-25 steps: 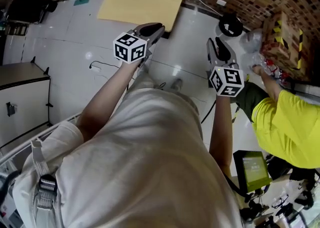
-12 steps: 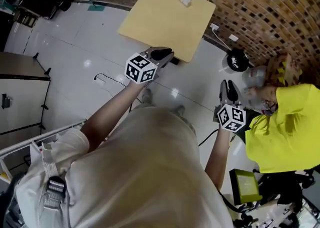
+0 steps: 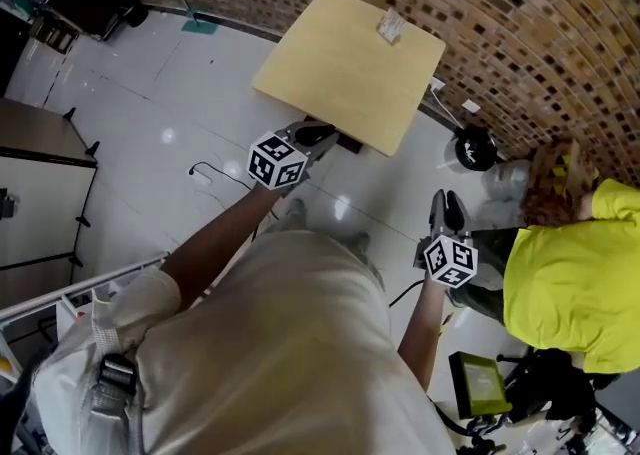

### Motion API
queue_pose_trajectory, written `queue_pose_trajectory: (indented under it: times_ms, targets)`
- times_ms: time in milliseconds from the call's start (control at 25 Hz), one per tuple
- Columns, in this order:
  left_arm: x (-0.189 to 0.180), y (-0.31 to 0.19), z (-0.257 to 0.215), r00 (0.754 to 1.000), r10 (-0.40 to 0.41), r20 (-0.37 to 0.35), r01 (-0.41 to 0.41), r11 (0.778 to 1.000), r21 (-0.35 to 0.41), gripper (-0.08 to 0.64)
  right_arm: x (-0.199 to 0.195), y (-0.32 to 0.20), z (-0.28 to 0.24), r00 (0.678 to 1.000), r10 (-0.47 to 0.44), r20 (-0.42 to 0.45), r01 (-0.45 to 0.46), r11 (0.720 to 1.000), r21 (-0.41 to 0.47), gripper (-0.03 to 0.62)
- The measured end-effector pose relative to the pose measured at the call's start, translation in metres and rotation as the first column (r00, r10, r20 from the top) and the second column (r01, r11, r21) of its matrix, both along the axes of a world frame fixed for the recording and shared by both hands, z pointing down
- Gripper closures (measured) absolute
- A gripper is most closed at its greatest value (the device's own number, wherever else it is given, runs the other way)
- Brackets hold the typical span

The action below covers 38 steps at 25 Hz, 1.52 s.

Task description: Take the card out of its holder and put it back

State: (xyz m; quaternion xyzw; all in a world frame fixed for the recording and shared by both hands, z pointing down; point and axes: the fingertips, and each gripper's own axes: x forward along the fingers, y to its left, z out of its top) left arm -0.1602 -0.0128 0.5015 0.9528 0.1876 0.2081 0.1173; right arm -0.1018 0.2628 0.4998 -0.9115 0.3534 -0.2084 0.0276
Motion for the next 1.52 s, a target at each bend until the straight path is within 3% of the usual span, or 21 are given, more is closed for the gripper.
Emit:
queue_pose_trajectory:
  times_ms: [920,1240,1520]
  targets:
    - [-0.032,-0.005,0.063,0.994,-0.018,0.106,0.018,1.0,0.004,0.494,-0.02,-0.036,0.048,0.996,-0.083,0.016,0.083,0.995,-0.048,0.497]
    - [-0.029,0.005,0.087,0.996,-0.013,0.094,0.005,0.996,0.086,0.517,-0.017,-0.041,0.082,0.995,-0.084,-0.054,0.077,0.991,-0.111,0.497]
    - [-0.028,0.011,0.121,0.989,-0.044,0.14,0.025,0.99,0.137,0.517,-0.015,-0.035,0.11,0.995,-0.057,-0.076,0.045,0.988,-0.149,0.497]
